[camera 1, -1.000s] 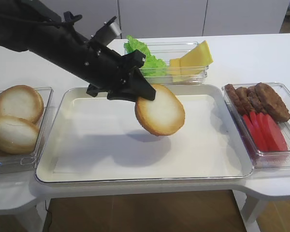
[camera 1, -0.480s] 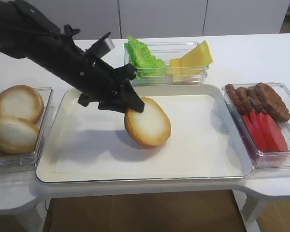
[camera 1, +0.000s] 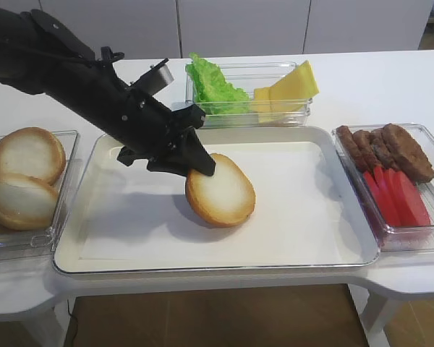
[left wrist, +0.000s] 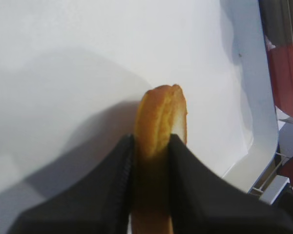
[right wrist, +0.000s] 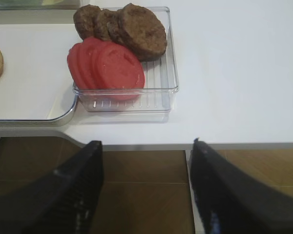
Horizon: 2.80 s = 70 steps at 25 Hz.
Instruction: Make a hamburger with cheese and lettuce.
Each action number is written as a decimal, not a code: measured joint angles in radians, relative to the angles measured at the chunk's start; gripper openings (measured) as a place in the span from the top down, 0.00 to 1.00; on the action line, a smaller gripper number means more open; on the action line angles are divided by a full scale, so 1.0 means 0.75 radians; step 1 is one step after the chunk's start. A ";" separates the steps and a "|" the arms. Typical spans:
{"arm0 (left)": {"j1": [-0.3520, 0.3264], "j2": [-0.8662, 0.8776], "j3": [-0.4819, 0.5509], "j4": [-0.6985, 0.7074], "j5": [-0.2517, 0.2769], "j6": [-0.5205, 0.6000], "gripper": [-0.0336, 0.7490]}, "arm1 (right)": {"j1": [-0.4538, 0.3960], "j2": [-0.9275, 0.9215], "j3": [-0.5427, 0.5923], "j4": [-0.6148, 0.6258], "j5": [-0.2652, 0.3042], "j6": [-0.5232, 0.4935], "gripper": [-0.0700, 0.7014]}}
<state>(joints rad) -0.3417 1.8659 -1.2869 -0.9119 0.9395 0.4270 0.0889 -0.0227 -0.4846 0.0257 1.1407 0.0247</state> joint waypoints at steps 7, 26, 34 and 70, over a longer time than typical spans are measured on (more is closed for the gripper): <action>0.000 0.002 -0.003 0.003 0.001 0.000 0.58 | 0.000 0.000 0.000 0.000 0.000 0.000 0.33; 0.000 -0.075 -0.044 0.010 -0.084 0.142 0.16 | 0.000 0.000 0.000 0.000 0.000 0.000 0.33; 0.000 -0.107 -0.215 0.361 0.036 -0.077 0.16 | 0.000 0.000 0.000 0.000 0.000 0.000 0.33; 0.602 -1.100 0.213 1.257 0.413 -0.535 0.34 | 0.000 0.000 0.000 0.000 0.000 0.000 0.33</action>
<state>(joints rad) 0.1095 1.0410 -1.1269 0.0310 1.2493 0.0259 0.0889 -0.0227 -0.4846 0.0257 1.1407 0.0247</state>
